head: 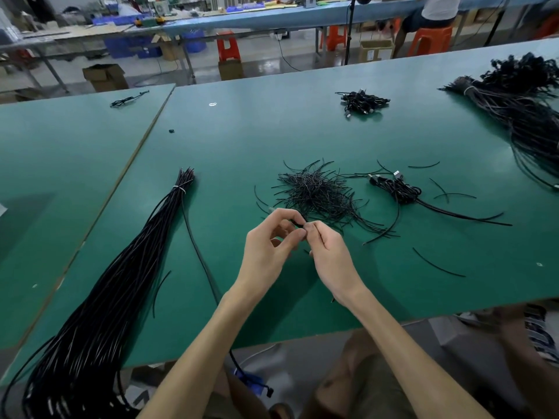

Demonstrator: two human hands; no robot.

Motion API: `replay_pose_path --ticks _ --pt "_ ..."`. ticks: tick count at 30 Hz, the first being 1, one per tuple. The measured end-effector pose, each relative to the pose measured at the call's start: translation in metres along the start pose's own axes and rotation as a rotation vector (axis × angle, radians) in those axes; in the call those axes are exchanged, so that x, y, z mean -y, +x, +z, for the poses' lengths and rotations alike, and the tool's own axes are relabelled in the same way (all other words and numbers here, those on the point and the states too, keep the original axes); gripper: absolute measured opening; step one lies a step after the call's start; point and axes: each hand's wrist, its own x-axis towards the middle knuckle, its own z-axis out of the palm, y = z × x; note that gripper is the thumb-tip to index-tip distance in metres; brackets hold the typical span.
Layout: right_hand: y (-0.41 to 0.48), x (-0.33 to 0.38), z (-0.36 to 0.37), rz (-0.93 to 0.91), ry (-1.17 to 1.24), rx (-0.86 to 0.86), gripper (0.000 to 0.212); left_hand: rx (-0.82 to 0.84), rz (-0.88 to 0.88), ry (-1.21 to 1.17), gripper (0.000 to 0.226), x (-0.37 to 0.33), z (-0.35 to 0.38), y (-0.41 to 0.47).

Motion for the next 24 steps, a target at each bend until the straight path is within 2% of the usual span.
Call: replay_pose_path --ticks 6,9,12,15,18,24 --pt "-0.003 0.006 0.001 -0.035 -0.022 0.026 0.037 0.070 0.029 0.166 0.054 0.003 -0.005 0.008" --pt "-0.002 0.005 0.001 -0.027 -0.024 0.052 0.036 0.115 0.080 0.269 0.079 0.003 -0.011 0.008" --pt "-0.002 0.005 0.001 -0.035 -0.011 0.061 0.036 0.132 0.128 0.318 0.088 0.003 -0.016 0.007" --pt "-0.003 0.006 0.001 -0.042 -0.006 0.062 0.036 0.117 0.172 0.347 0.086 0.002 -0.015 0.005" --pt "-0.003 0.007 0.001 -0.025 -0.008 0.078 0.035 0.101 0.183 0.312 0.068 0.002 -0.015 0.004" --pt "-0.004 0.011 0.000 -0.012 -0.011 0.088 0.033 0.181 0.055 0.247 0.051 0.002 -0.016 0.005"
